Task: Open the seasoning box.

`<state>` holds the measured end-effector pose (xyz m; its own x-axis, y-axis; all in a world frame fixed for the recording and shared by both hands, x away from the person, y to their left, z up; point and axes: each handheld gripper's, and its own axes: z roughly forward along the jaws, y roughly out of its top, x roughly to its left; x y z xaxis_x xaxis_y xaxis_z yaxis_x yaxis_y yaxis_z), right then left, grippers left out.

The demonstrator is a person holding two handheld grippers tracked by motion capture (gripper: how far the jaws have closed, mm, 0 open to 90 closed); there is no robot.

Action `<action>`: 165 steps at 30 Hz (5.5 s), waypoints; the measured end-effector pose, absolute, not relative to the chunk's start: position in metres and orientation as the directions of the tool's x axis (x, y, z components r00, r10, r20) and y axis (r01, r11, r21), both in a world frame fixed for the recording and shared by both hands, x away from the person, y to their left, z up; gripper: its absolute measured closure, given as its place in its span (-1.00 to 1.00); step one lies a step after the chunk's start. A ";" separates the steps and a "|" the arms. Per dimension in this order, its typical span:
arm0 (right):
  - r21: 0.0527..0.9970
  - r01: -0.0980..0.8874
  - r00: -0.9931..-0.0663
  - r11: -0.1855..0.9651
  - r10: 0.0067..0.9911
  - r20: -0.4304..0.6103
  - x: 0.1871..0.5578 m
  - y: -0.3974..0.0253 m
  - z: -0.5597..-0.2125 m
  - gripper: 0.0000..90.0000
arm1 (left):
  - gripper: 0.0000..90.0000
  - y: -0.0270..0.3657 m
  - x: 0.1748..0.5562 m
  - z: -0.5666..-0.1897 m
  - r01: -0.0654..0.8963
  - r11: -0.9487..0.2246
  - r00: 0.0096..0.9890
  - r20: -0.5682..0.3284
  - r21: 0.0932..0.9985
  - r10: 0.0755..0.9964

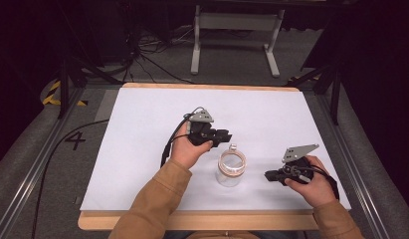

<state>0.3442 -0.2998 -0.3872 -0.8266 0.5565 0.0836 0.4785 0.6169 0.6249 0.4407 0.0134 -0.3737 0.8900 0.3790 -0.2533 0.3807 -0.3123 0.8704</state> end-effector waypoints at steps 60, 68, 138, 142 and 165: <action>0.826 0.289 -0.883 0.484 0.468 0.034 0.321 -0.235 -0.373 1.00 | 0.94 -0.001 0.438 -0.379 0.372 -0.358 0.909 -0.259 0.857 0.326; 0.832 0.278 -0.884 0.480 0.466 0.027 0.322 -0.235 -0.373 1.00 | 0.84 0.014 0.430 -0.359 0.307 -0.358 0.908 -0.159 0.882 0.388; 0.885 0.253 -0.871 0.392 0.490 0.032 0.385 -0.244 -0.348 1.00 | 0.66 0.133 0.377 -0.353 0.482 -0.346 0.793 -0.233 0.805 0.563; 0.890 0.247 -0.872 0.384 0.489 0.031 0.382 -0.252 -0.339 0.90 | 0.57 0.132 0.379 -0.353 0.464 -0.361 0.808 -0.221 0.809 0.546; 0.835 0.411 -0.684 0.365 0.729 0.018 0.398 -0.347 -0.340 0.42 | 0.37 0.152 0.396 -0.367 0.522 -0.347 0.736 -0.206 0.780 0.644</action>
<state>0.3985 -0.3474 -0.3401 -0.6845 0.7288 0.0182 0.4110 0.3651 0.8354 0.3964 0.1517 -0.3671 0.7364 0.6443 -0.2063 0.5216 -0.3466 0.7796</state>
